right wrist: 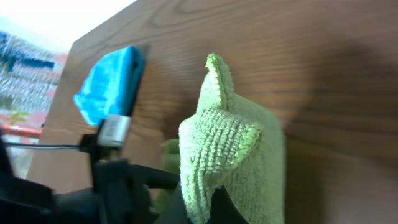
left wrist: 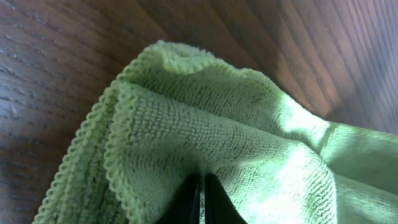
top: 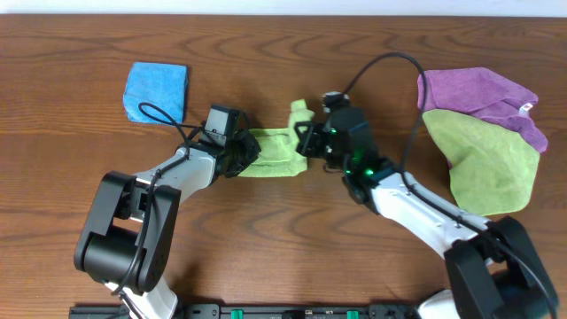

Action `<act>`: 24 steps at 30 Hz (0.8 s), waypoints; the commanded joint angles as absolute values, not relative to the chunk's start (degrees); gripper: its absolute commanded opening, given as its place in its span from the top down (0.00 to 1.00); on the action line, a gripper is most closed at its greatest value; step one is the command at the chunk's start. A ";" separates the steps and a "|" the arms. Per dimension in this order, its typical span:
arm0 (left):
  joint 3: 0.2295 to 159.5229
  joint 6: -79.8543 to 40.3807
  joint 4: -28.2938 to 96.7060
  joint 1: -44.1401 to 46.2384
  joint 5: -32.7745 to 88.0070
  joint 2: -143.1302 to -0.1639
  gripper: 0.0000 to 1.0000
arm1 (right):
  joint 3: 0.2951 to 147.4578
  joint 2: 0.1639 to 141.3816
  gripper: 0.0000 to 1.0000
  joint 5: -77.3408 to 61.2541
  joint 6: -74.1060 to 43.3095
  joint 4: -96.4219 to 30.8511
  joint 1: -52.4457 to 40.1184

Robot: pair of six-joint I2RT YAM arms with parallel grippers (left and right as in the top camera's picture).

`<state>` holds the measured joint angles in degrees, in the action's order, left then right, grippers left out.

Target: Fold the cloth

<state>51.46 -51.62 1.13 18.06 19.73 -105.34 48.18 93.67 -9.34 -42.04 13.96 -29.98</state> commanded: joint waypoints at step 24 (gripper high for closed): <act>49.69 -40.66 3.01 3.42 37.12 -95.61 0.91 | 56.45 106.15 0.99 -6.33 -40.21 13.96 -38.00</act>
<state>50.02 -42.98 2.76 4.19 36.10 -98.10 55.02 105.60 -7.75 -41.34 13.80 -37.21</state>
